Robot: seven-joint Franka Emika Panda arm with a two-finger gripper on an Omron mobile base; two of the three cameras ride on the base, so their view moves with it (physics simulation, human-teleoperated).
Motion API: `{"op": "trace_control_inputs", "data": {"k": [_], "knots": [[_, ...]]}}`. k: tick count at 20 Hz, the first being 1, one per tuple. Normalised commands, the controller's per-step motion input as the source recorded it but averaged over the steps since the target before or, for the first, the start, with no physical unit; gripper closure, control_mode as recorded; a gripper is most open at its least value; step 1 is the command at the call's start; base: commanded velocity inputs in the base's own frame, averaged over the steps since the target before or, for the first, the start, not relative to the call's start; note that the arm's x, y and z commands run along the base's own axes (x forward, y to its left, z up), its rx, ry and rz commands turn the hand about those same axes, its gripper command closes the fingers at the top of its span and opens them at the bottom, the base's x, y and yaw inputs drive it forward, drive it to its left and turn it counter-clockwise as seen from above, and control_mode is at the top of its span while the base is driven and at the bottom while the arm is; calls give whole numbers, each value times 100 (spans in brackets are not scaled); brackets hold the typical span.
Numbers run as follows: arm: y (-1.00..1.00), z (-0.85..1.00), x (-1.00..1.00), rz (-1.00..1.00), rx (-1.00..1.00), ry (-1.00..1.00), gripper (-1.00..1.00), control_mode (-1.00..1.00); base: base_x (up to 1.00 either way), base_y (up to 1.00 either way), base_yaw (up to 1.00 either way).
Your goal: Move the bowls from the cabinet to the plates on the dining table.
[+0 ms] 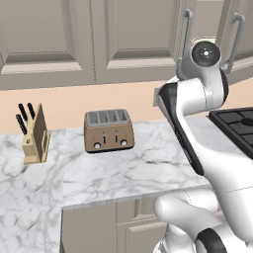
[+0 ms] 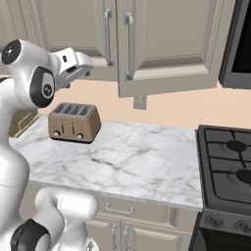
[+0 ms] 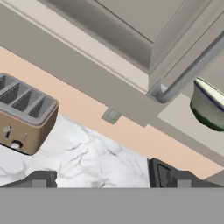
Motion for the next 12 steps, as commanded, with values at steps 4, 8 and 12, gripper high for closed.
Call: {"op": "trace_control_inputs", "data": {"k": [4,8,12], "knots": [[-13,-11,41,-5,-21,0,-100,-100,0,0,0],[-16,-3,27,-8,-19,0,-100,-100,0,0,0],[-28,-5,29,-5,-12,0,-100,-100,0,0,0]]}}
